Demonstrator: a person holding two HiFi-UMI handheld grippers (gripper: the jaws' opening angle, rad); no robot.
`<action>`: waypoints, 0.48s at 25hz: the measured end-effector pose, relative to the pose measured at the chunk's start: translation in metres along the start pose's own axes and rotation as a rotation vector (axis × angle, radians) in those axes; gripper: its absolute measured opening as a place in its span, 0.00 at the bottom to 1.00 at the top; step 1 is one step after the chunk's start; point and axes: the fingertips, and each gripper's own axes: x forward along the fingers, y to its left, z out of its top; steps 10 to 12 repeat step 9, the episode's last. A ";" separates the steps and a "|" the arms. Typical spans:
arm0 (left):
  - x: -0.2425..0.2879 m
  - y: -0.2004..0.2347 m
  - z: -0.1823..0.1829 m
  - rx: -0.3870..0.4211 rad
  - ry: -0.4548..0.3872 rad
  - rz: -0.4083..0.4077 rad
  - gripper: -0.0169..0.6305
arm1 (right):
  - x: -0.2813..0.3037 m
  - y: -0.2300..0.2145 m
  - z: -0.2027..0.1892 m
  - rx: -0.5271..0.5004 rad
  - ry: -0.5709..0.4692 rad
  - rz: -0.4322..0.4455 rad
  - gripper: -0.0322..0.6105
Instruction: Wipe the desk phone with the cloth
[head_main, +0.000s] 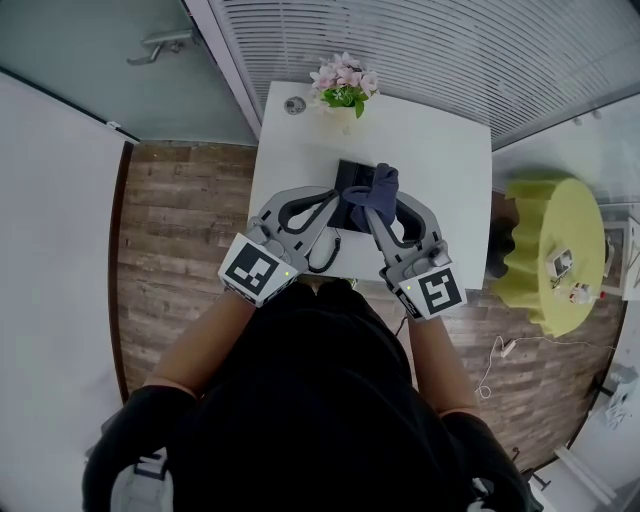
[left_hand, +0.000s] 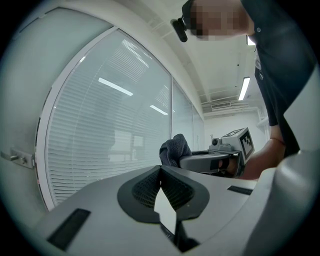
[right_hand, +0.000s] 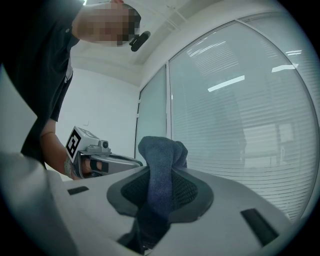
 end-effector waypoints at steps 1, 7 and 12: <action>-0.001 -0.001 0.000 0.007 0.005 -0.003 0.04 | -0.001 0.001 0.001 -0.002 -0.001 0.000 0.23; -0.004 0.000 0.003 0.012 0.002 -0.008 0.04 | 0.003 0.004 0.007 -0.013 -0.008 -0.004 0.23; -0.003 0.003 0.005 -0.006 -0.021 -0.002 0.04 | 0.005 0.003 0.008 -0.014 -0.009 -0.003 0.23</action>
